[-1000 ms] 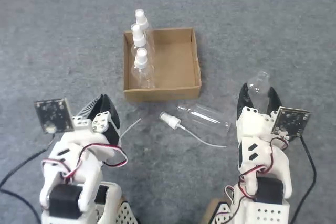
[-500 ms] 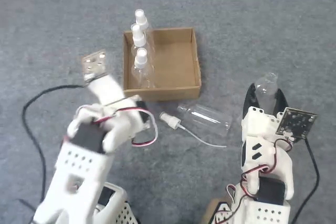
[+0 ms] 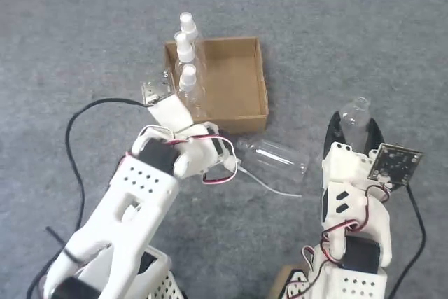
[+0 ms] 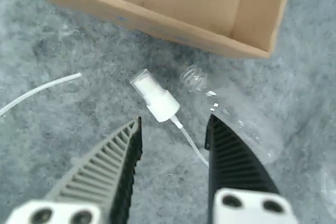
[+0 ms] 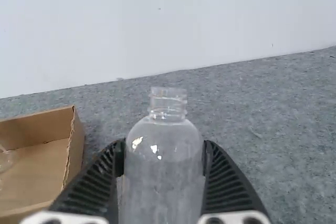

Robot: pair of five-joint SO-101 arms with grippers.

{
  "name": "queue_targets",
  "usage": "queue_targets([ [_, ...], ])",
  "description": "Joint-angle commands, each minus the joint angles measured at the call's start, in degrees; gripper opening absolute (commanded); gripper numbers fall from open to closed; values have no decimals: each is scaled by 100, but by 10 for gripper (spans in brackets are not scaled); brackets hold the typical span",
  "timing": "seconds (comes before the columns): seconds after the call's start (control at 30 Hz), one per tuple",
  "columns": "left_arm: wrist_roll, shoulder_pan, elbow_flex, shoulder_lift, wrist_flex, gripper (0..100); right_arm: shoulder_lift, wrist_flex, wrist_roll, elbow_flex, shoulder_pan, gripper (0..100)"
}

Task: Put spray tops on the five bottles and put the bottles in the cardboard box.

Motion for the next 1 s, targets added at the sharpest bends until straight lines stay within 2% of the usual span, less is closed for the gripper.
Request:
queue_targets([
  [0.0,62,44,-330,413,-316,190,-110,-286,-35,-26,57,9],
  [0.33,123,44,-277,914,-730,190,-110,-295,-35,-26,57,9],
  [0.57,229,53,646,914,-2040,190,-110,-295,-35,-26,57,9],
  [0.97,229,53,1508,923,-3411,190,-110,-295,-35,-26,48,11],
])
